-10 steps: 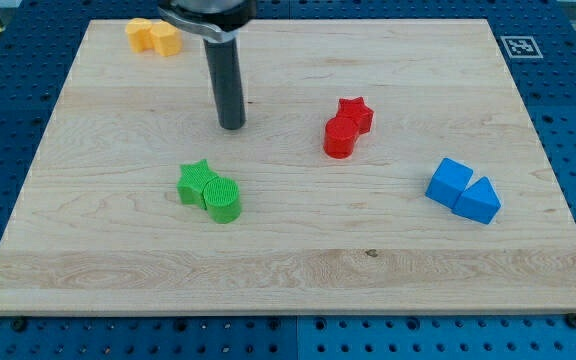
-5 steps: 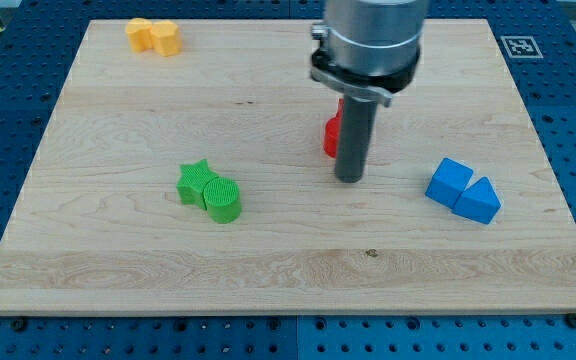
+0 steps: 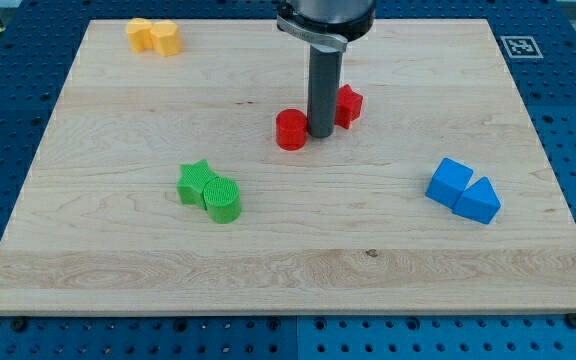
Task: Slide the red circle towards the bottom left side of the yellow hexagon
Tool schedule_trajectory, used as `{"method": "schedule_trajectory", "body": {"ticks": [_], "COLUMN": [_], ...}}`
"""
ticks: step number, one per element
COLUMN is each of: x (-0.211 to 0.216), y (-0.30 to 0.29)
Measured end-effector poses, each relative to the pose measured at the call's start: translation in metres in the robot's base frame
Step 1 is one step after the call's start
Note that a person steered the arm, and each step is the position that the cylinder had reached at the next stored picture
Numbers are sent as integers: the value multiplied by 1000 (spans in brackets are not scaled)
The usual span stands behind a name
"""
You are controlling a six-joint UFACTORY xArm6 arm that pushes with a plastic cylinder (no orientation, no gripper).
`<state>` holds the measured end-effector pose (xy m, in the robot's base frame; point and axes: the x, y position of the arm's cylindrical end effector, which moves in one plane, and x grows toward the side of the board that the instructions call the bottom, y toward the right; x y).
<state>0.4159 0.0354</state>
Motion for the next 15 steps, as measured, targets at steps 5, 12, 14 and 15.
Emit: {"method": "schedule_trajectory", "body": {"ticks": [5, 12, 14, 15], "x": [11, -47, -61, -61], "y": [-43, -125, -146, -135]}}
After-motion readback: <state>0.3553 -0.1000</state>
